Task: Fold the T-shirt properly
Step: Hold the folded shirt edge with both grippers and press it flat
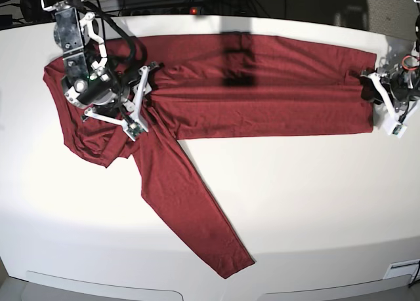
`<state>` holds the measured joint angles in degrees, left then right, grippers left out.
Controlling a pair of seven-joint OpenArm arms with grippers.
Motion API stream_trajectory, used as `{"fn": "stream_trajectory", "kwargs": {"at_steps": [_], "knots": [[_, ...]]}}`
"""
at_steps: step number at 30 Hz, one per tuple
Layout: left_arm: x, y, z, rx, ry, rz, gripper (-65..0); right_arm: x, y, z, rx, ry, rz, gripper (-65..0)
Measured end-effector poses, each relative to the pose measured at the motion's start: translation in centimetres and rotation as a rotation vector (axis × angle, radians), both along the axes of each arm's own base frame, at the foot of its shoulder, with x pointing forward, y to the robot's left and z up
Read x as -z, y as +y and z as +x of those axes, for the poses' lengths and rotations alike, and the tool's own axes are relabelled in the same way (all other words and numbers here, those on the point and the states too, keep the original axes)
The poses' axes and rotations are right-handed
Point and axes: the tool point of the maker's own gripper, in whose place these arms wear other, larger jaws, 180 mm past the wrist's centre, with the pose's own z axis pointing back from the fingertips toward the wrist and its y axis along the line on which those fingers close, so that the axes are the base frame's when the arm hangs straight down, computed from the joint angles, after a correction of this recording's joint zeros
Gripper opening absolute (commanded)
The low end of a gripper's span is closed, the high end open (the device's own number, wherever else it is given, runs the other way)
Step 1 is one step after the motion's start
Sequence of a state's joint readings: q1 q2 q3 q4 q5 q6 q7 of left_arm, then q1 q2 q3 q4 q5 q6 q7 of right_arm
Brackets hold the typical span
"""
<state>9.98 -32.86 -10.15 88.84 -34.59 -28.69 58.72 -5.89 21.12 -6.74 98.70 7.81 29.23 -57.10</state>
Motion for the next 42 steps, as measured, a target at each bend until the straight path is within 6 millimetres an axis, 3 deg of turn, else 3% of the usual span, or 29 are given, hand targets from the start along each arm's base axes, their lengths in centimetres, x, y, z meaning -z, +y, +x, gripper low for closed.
{"fn": "stream_trajectory", "kwargs": {"at_steps": [12, 16, 22, 26, 33, 37, 42], "knots": [[0.1, 1.0, -0.2, 0.007, 0.013, 0.053, -47.7, 0.0, -3.8, -1.2, 0.029, 0.087, -0.134, -30.3], [-0.2, 1.3, 0.0, 0.007, 0.001, 0.053, -47.8, -0.3, -3.5, -0.6, 0.029, 0.073, -0.106, -30.3], [-3.2, -3.6, 2.9, 0.004, -0.161, -0.158, -47.8, -1.1, -1.7, 0.4, 0.022, 0.052, -0.003, -30.3], [-5.5, -8.2, 5.2, 0.005, -0.309, -0.290, -47.8, -1.2, -0.7, 0.4, 0.018, 0.058, 0.053, -30.3], [0.5, -10.2, 3.1, -0.056, -0.186, -0.223, -47.8, -1.5, 0.6, 0.6, 0.011, 0.051, 0.127, -30.3], [2.7, -8.8, 2.8, -0.075, -0.164, -0.171, -47.9, -1.8, 1.0, 1.1, 0.008, 0.020, 0.149, -30.3], [3.4, -7.1, 2.9, -0.105, -0.160, -0.174, -47.9, -3.2, 2.1, 2.4, -0.038, -0.068, 0.197, -30.3]]}}
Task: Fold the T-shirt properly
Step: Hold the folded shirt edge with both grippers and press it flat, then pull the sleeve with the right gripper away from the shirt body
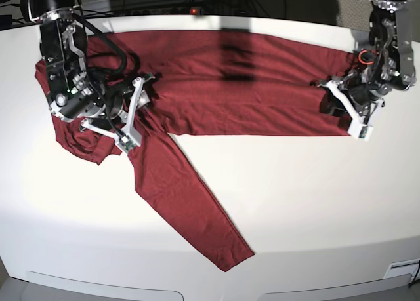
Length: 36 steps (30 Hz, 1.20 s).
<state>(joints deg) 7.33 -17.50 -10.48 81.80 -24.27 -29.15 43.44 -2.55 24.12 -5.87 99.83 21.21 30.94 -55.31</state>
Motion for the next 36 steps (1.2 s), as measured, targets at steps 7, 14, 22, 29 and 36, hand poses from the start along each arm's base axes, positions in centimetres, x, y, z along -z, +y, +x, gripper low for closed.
{"fn": "stream_trajectory", "kwargs": {"at_steps": [7, 14, 22, 29, 36], "knots": [[0.0, 0.9, 0.0, -0.015, 0.006, 0.026, -47.8, -3.8, 3.4, 2.1, -0.048, -0.167, 0.184, -30.3], [0.0, 0.9, 0.1, -0.016, 0.006, 0.026, -47.8, -7.4, 4.4, 7.2, -0.021, -0.378, 0.244, -30.3], [-0.2, 0.7, 0.1, -0.033, 0.015, -0.009, -47.8, -3.8, 6.5, 18.0, 0.272, -0.276, 0.362, -30.3], [-0.2, 0.7, 0.1, -0.031, 0.016, -0.008, -47.8, -1.7, 6.0, 24.8, 0.436, -0.326, 0.211, -30.3], [-0.2, 0.5, 0.0, -0.028, 0.031, -0.011, -47.8, 0.4, 4.4, 24.7, 0.530, -0.329, 0.132, -30.3]]}}
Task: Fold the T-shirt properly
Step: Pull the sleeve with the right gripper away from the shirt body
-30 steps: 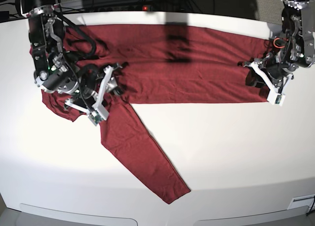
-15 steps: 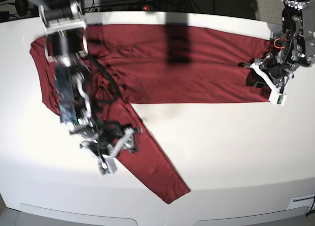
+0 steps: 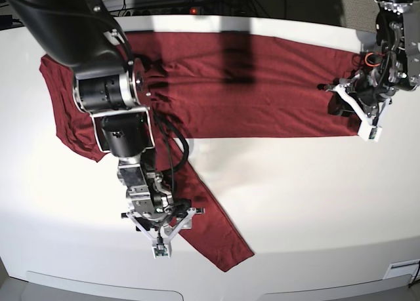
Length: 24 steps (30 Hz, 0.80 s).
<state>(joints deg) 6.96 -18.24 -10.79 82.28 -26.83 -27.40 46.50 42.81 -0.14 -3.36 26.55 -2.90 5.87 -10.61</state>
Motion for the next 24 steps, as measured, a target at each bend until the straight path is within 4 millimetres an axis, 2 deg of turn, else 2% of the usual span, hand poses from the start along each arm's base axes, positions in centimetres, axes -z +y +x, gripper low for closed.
{"fn": "stream_trajectory", "kwargs": {"at_steps": [3, 6, 10, 12, 14, 17, 21, 24], "knots": [[0.0, 0.0, 0.1, 0.001, 0.001, 0.001, -47.8, 1.7, 0.0, -1.3, 0.001, 0.027, 0.001, -30.3], [0.0, 0.0, 0.1, 0.002, 0.005, 0.002, -47.8, 5.0, 0.1, -4.1, 0.002, 0.069, 0.007, -30.3], [-0.1, 0.0, 0.2, 0.005, 0.010, 0.005, -47.8, 6.1, 0.3, -5.2, -0.006, 0.062, 0.014, -30.3], [-0.2, 0.2, 0.3, 0.007, 0.010, 0.008, -47.8, 6.3, 1.1, -5.5, -0.038, 0.069, 0.032, -30.3], [-0.3, 0.3, 0.5, 0.009, 0.012, 0.014, -47.8, 6.2, 2.9, -5.7, -0.095, 0.078, 0.067, -30.3], [-0.4, 0.3, 0.8, 0.009, 0.007, 0.017, -47.8, 5.5, 6.7, -6.3, -0.219, 0.104, 0.125, -30.3], [-0.7, 0.4, 1.2, 0.013, 0.008, 0.030, -47.8, 3.8, 12.5, -7.7, -0.387, 0.127, 0.240, -30.3], [-0.8, 0.5, 1.5, 0.014, 0.005, 0.032, -47.8, 2.4, 15.6, -9.1, -0.511, 0.159, 0.287, -30.3]]}}
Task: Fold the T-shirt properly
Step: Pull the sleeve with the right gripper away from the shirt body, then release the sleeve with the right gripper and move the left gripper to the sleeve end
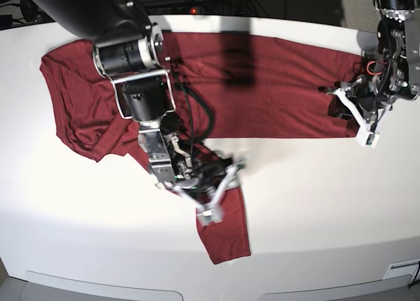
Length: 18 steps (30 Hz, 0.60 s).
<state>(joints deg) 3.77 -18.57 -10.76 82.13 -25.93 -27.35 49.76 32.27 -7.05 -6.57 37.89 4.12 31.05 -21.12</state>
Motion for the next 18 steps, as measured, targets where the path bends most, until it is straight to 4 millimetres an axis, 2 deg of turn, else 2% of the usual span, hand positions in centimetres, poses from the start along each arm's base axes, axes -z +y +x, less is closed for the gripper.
{"fn": "stream_trajectory", "kwargs": {"at_steps": [2, 5, 9, 12, 18], "knots": [[-0.3, 0.3, 0.5, 0.006, -0.004, 0.017, -47.8, -0.2, 1.2, -1.3, -0.055, 0.001, 0.008, -30.3], [-1.2, 1.4, 1.7, 0.003, -0.023, 0.045, -47.8, 0.2, 1.6, -3.5, -0.134, 0.005, -0.004, -30.3], [-3.9, 2.4, 4.8, 0.000, -0.098, 0.065, -47.8, 0.3, 1.7, -5.7, -0.180, -0.017, -0.011, -30.3], [-6.0, 2.0, 6.8, -0.006, -0.163, 0.024, -47.8, 0.4, 1.0, -6.5, -0.178, -0.029, -0.011, -30.3], [-9.3, -0.1, 10.0, -0.005, -0.259, -0.073, -47.8, 0.0, -1.0, -8.0, -0.181, -0.019, -0.029, -30.3]]}}
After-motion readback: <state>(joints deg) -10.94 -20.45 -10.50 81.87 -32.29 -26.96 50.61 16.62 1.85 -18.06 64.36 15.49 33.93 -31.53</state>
